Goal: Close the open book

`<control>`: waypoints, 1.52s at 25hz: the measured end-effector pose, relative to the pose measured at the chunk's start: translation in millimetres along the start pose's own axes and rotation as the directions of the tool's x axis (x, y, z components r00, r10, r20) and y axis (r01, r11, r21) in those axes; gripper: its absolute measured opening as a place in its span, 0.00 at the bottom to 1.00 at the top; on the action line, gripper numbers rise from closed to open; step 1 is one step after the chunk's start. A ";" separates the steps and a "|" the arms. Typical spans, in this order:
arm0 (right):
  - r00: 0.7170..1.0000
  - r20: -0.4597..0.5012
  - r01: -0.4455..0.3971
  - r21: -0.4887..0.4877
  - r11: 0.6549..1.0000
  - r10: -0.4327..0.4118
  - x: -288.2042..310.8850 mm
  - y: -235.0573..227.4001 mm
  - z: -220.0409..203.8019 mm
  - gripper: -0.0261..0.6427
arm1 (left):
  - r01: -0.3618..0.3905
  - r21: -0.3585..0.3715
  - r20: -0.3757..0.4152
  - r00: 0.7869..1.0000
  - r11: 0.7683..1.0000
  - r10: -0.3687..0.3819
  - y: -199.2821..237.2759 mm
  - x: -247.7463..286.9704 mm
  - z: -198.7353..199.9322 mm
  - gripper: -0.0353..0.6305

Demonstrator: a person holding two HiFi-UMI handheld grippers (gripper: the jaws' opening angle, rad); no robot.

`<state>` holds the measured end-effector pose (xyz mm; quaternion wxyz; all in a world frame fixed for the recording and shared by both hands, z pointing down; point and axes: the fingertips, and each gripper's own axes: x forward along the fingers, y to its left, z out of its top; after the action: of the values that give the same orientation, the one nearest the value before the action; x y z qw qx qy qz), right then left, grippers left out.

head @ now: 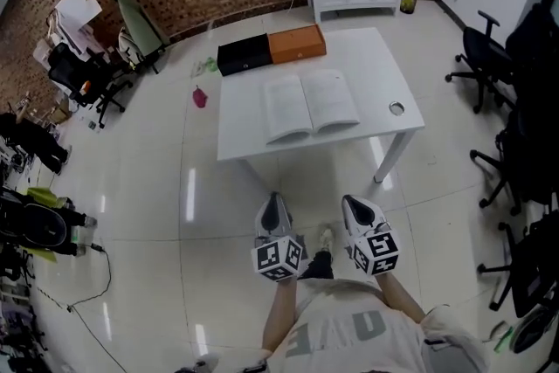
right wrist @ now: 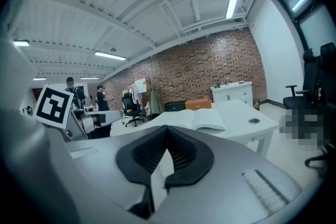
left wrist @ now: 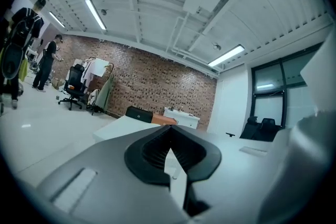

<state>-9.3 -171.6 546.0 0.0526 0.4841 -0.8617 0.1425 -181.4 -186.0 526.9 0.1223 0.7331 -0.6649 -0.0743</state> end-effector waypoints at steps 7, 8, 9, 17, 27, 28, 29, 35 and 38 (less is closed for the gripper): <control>0.993 0.094 0.067 0.012 0.998 -0.068 110.8 -52.6 76.7 0.05 | 0.089 0.022 0.034 0.995 0.996 -0.090 11.5 135.2 46.5 0.08; 0.992 0.101 0.071 0.026 0.997 -0.073 117.9 -58.2 83.5 0.05 | 0.094 0.011 0.036 0.995 0.996 -0.094 9.9 145.2 49.4 0.08; 0.992 0.106 0.070 0.031 0.997 -0.073 122.8 -63.3 88.4 0.05 | 0.097 0.000 0.035 0.995 0.995 -0.097 7.2 153.0 49.4 0.08; 0.996 0.085 0.007 0.055 0.998 -0.012 161.5 -99.0 103.0 0.05 | 0.106 -0.025 0.022 0.994 0.994 -0.105 -21.1 204.2 49.8 0.08; 0.997 0.061 -0.043 0.050 0.998 0.040 200.9 -114.3 110.8 0.05 | 0.163 -0.335 -0.026 0.983 0.928 -0.182 -18.0 248.1 15.8 0.23; 0.998 0.053 -0.042 0.055 0.998 0.039 201.3 -116.7 108.1 0.05 | 0.163 -0.466 -0.018 0.981 0.870 -0.194 -11.9 251.7 4.2 0.36; 0.998 0.046 -0.039 0.061 0.997 0.037 202.6 -120.1 106.3 0.05 | 0.141 -0.594 -0.006 0.984 0.792 -0.180 -3.1 255.3 -8.3 0.38; 1.000 0.020 0.003 0.093 0.996 -0.005 207.0 -137.6 97.7 0.05 | -0.089 -0.976 -0.087 0.996 0.198 0.023 49.6 252.6 -106.6 0.41; 1.000 -0.008 0.025 0.100 0.995 -0.024 205.6 -140.8 88.1 0.05 | -0.181 -0.979 -0.173 0.981 0.090 0.086 63.8 240.8 -141.8 0.39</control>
<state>6.4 -435.2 536.3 0.0329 0.4962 -0.8473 0.1866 -178.6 -419.2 693.6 0.6104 0.4013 -0.5026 -0.4623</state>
